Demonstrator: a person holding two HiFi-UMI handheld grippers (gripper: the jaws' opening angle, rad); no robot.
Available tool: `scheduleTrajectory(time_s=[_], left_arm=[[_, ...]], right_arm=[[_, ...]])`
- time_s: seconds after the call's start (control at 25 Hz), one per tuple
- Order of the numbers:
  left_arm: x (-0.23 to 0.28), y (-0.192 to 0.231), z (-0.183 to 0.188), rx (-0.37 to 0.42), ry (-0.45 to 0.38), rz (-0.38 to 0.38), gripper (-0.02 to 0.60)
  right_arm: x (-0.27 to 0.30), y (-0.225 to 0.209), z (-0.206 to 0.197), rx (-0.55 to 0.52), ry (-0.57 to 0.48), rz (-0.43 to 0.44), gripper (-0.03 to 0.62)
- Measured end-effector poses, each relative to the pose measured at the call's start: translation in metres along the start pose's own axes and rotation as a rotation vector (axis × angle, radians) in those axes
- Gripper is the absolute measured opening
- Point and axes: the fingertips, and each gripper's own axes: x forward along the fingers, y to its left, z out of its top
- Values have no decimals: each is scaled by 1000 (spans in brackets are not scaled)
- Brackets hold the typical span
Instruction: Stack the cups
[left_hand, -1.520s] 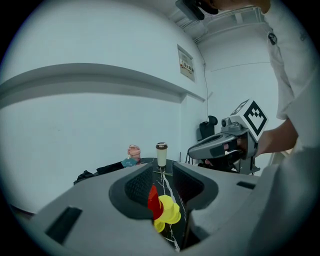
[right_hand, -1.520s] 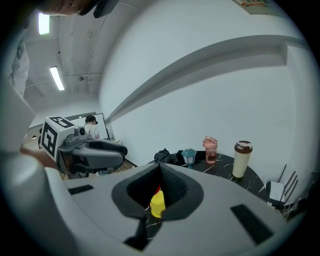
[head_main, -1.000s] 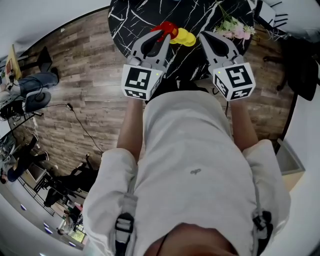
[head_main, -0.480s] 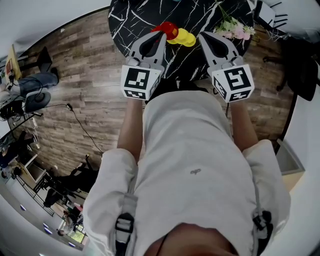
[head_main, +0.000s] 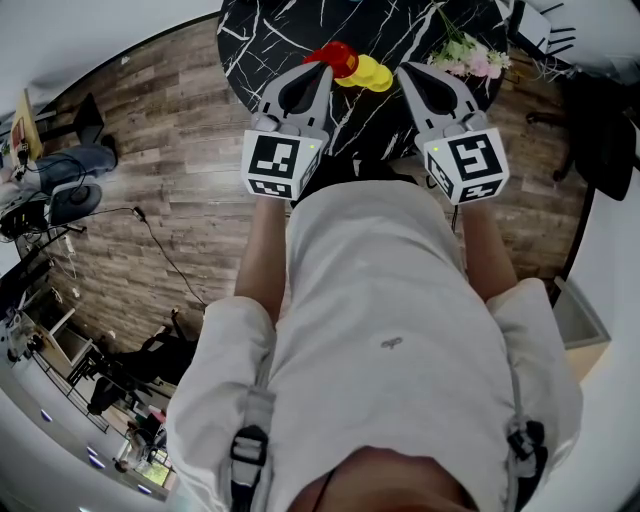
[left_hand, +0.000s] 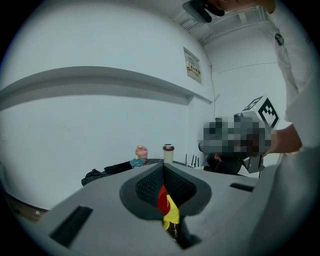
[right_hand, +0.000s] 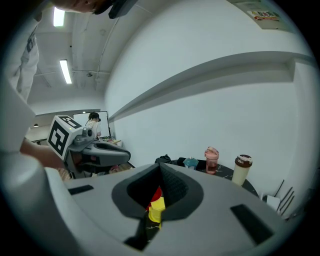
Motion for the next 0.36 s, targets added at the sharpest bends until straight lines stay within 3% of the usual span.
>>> scheduleTrajectory(time_s=[0.36], left_arm=[[-2, 2, 0, -2, 0, -1, 6]], right_arm=[[1, 1, 0, -8, 2, -9, 3]])
